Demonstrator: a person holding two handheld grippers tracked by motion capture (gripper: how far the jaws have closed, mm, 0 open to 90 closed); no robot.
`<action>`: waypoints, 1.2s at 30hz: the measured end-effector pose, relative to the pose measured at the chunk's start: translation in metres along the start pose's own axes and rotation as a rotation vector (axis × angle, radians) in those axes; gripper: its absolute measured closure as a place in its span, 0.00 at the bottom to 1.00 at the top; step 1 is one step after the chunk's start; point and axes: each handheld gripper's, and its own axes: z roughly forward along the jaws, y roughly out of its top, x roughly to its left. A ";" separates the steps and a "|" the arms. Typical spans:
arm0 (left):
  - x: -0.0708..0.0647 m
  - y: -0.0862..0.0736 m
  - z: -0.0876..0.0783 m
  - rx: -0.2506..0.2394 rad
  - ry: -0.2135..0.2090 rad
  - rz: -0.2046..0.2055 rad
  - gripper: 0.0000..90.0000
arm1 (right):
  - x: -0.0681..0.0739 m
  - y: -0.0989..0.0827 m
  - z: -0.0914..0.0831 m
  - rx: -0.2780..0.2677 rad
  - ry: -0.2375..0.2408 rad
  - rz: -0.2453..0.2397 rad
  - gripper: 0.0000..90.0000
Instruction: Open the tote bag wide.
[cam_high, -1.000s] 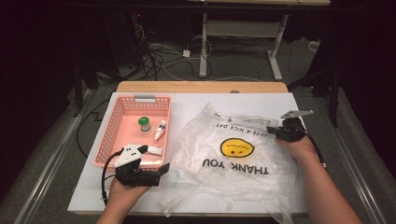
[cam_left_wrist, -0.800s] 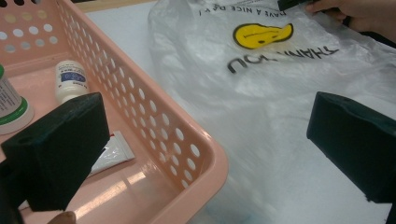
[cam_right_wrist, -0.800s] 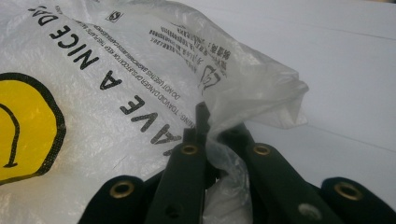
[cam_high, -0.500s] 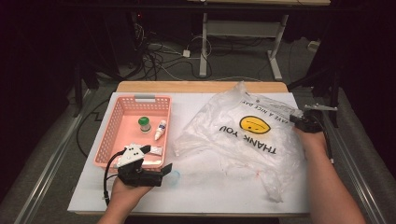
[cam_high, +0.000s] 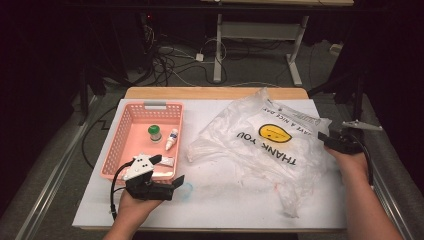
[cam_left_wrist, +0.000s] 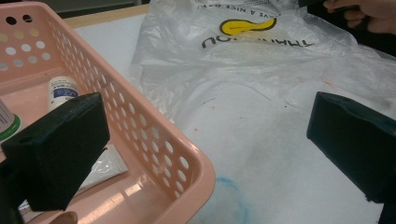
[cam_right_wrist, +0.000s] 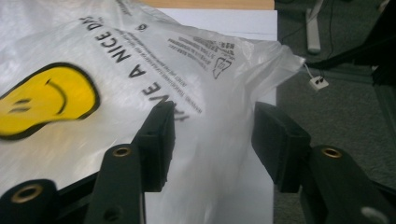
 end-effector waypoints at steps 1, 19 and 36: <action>0.000 0.000 0.000 0.002 -0.001 0.001 0.00 | 0.002 -0.003 -0.008 -0.006 0.000 -0.012 0.55; -0.005 -0.001 0.001 0.004 -0.012 0.011 0.00 | 0.079 -0.076 -0.090 -0.010 0.151 -0.143 0.48; -0.007 -0.002 0.004 0.017 -0.013 0.024 0.00 | 0.091 -0.094 -0.073 0.113 0.160 -0.240 0.97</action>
